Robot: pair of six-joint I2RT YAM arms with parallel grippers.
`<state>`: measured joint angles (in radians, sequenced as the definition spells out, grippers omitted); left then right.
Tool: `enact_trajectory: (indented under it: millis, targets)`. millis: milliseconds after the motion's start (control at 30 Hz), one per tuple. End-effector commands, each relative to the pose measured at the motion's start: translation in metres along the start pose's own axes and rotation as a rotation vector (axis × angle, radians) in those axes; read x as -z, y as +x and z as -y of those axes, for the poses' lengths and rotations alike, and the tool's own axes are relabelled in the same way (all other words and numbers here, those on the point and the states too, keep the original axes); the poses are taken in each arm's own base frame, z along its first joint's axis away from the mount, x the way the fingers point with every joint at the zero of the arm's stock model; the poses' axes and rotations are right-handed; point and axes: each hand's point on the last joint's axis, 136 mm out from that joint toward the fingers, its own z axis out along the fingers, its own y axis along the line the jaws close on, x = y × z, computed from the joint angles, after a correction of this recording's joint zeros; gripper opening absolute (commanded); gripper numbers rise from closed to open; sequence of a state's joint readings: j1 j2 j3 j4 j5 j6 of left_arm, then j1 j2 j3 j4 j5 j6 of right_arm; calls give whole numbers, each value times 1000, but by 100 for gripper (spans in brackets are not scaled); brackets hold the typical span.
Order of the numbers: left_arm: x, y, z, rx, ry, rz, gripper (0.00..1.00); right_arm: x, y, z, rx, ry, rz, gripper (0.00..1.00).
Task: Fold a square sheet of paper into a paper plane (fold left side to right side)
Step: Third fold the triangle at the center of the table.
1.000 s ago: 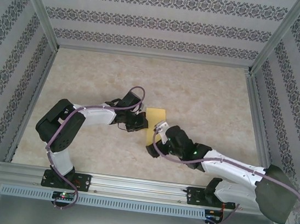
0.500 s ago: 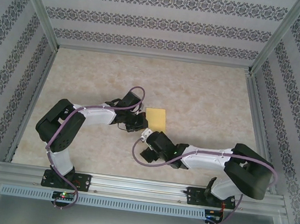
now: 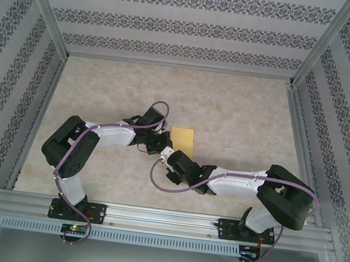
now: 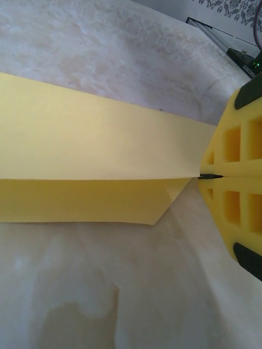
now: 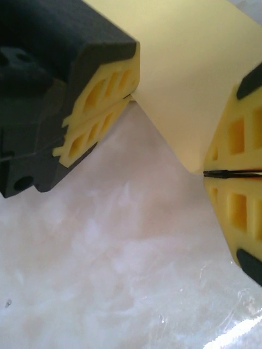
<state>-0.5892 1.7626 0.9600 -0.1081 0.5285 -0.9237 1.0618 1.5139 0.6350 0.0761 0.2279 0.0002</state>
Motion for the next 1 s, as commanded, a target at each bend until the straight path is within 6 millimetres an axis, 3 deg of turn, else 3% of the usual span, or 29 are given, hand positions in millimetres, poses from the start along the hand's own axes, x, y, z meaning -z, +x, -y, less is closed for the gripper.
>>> enact_trajectory:
  millis: [0,200,400,567,767,967]
  targets:
    - [7,-1,0,-29,-32,7,10,6,-6,-9,-20,-94,3,0]
    - [32,-14,-9,-37,-61,64,37,9,-6,-11,-112,-195,-11,0]
    - [53,-34,-9,-55,-50,118,40,11,-16,-7,-223,-286,1,0]
    - [30,-50,17,-143,15,62,28,11,-21,-4,-276,-322,8,0]
    - [-4,-62,44,-212,80,-2,23,7,-19,0,-330,-351,0,0]
    - [-30,-65,37,-219,51,-56,22,5,-19,0,-366,-375,-1,0]
